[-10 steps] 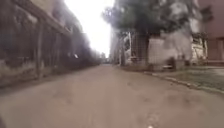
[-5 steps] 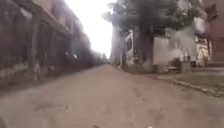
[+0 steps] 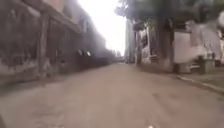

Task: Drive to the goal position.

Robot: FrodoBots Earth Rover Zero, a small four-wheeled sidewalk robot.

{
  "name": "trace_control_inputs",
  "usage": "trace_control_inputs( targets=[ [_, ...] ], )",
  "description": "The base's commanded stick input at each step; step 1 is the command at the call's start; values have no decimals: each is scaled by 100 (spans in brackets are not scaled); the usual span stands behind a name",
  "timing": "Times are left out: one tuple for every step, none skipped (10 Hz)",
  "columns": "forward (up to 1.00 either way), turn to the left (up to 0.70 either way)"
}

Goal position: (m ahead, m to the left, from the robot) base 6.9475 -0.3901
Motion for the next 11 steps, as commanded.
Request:
trace_control_inputs(
  targets=[
    [85, 1],
    [85, 1],
    [85, 1],
    [85, 1],
    [85, 1],
    [85, 1],
    [85, 1],
    [85, 1],
    [85, 1],
    [85, 1],
    [85, 1]
  ],
)
